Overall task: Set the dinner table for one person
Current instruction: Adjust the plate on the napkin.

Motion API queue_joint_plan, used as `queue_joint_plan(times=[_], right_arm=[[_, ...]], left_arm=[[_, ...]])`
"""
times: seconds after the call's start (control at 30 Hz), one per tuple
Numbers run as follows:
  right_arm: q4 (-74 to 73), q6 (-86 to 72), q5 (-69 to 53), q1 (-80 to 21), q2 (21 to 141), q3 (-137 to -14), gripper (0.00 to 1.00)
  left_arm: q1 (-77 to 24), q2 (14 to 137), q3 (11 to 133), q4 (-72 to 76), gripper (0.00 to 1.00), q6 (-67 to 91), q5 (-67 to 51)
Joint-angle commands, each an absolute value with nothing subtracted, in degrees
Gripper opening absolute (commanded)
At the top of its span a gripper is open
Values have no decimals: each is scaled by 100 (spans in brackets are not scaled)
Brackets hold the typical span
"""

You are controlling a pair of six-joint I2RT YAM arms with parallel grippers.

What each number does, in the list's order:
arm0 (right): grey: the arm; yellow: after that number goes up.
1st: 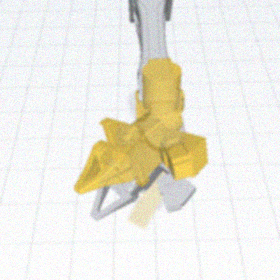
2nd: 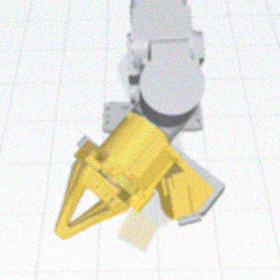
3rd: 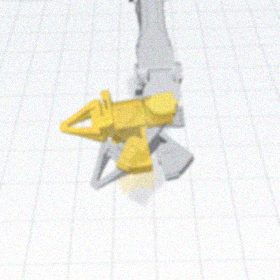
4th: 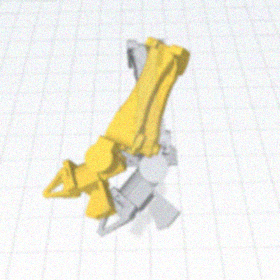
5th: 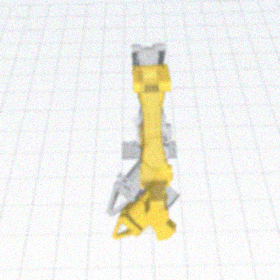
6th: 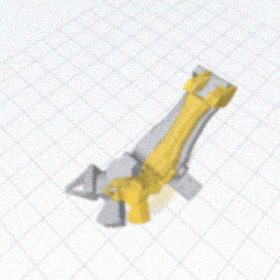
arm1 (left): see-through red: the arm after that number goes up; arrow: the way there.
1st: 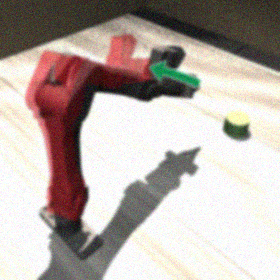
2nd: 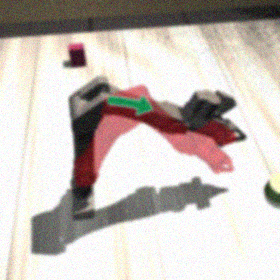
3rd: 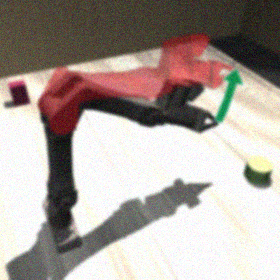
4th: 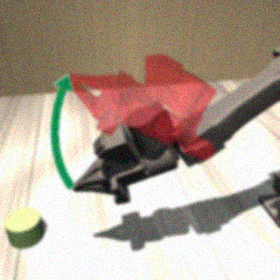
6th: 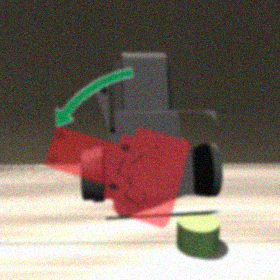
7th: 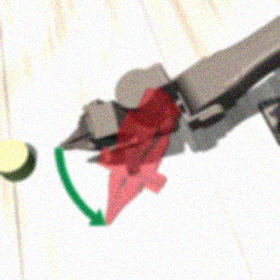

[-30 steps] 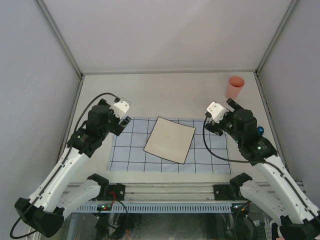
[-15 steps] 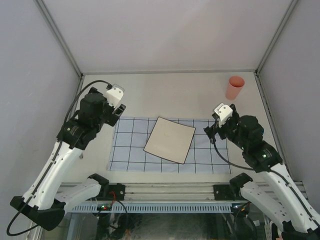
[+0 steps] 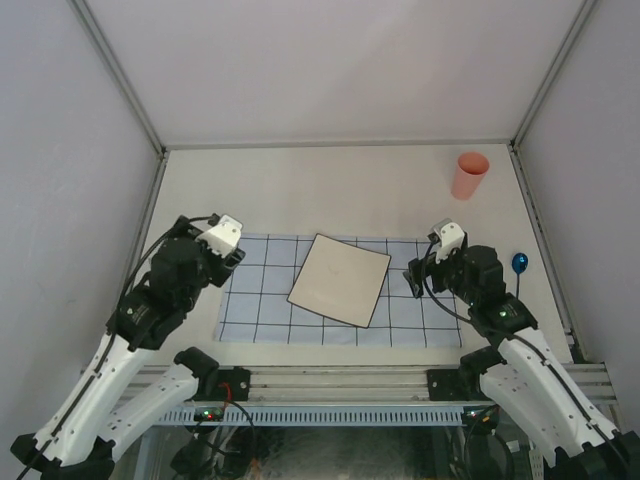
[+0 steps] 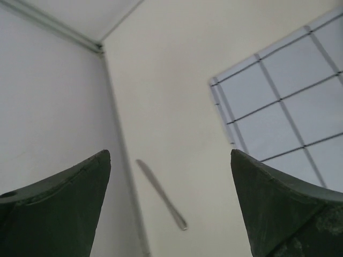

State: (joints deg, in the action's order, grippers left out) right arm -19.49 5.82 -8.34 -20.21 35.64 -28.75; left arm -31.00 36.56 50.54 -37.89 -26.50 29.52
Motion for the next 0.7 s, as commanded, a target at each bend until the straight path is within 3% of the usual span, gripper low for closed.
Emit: queue_joint_plan(times=[0.0,0.37,0.53,0.67], right_arm=[[-1397,139,-1438,-1849,3667,-2683,100],[-317,-1661,-2344,-1143,4058,-2172,100],[-530,-1822,-2254,-949,4494,-2364,100],[-750,-957,-2132,-1240,4807,-2796,100]], left_arm=[[-3129,4039,4912,-4214,95,-1690,1231],[-3129,4526,4367,-3008,96,-953,-1362],[-3123,5408,4330,-2777,97,-889,-1699],[-3120,6105,4359,-2582,98,-954,-1773]])
